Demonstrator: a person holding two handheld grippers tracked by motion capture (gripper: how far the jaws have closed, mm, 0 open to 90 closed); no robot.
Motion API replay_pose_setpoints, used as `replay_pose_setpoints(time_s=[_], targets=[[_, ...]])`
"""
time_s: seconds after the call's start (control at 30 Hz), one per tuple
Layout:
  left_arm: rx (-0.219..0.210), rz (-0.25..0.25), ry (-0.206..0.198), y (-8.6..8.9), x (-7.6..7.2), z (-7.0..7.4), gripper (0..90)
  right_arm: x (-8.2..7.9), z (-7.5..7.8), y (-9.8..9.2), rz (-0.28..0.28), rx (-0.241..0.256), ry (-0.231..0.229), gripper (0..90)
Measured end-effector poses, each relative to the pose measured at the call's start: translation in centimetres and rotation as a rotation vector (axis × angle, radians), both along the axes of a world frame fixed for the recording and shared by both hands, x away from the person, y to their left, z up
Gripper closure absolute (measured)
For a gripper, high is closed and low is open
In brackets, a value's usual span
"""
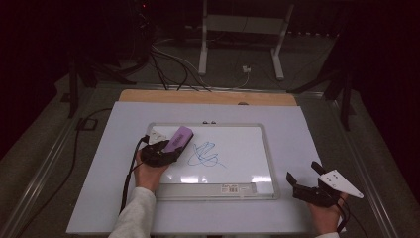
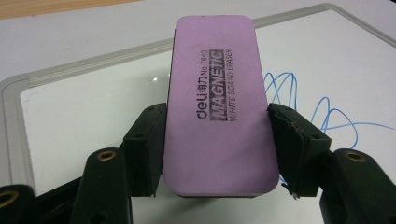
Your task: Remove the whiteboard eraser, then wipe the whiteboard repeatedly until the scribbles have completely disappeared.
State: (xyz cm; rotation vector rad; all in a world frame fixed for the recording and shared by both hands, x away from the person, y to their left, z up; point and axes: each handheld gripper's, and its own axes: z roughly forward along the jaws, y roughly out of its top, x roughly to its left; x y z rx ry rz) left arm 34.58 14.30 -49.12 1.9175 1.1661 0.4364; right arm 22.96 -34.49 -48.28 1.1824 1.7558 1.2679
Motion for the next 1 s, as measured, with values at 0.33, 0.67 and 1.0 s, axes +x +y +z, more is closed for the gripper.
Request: replay_pose_setpoints(time_s=[0.33,0.67,1.0], targets=[[0.02,-0.014,0.014,-0.9,0.3,-0.5,41.7,0.0,0.0,0.0,-0.002,-0.002,0.002,1.7],[0.053,-0.018,0.036,-1.3,0.3,-1.0,41.7,0.0,0.0,-0.1,-0.005,0.002,0.001,1.7],[0.077,-0.002,0.084,-1.5,0.6,-1.5,36.7,-0.1,0.0,-0.1,-0.006,-0.002,0.0,1.8]])
